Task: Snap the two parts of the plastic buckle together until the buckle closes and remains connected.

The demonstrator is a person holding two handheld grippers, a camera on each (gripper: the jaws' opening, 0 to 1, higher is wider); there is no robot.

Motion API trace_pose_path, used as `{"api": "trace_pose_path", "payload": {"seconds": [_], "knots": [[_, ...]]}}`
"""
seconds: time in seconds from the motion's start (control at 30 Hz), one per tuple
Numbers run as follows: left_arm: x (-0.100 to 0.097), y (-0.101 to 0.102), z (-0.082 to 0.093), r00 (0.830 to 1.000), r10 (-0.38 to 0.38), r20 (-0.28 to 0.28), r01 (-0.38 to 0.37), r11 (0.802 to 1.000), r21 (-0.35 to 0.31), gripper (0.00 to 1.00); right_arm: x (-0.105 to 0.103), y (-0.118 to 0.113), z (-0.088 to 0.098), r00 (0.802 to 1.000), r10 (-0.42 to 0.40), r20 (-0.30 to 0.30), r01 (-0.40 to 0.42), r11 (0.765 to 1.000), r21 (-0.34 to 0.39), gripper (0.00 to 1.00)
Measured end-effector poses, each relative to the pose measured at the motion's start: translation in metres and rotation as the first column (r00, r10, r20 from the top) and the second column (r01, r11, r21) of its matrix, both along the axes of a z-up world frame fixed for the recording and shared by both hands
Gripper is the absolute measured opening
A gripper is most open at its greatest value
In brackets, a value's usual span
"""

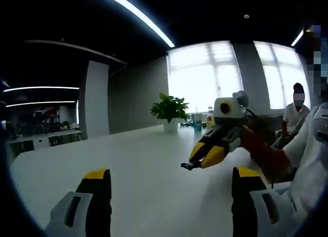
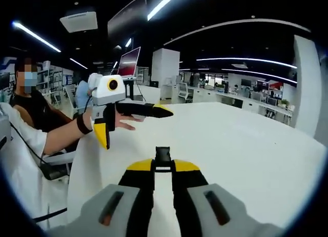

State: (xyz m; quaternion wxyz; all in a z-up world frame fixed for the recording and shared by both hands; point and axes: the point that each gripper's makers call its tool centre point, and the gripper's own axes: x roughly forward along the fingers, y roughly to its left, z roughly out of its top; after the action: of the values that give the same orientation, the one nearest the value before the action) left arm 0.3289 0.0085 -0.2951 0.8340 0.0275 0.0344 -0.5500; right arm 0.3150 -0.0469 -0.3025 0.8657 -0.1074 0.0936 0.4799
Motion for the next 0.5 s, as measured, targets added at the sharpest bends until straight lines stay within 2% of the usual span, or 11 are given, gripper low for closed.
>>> {"api": "trace_pose_path", "payload": {"seconds": [0.17, 0.5], "knots": [[0.002, 0.002, 0.001, 1.0, 0.007, -0.011, -0.008, 1.0, -0.024, 0.99, 0.007, 0.0, -0.003, 1.0, -0.005, -0.008, 0.005, 1.0, -0.002, 0.1], [0.0, -0.001, -0.002, 1.0, -0.012, -0.004, 0.012, 1.0, -0.006, 0.99, 0.02, 0.003, -0.002, 1.0, -0.012, 0.019, 0.013, 0.999, -0.043, 0.1]]}}
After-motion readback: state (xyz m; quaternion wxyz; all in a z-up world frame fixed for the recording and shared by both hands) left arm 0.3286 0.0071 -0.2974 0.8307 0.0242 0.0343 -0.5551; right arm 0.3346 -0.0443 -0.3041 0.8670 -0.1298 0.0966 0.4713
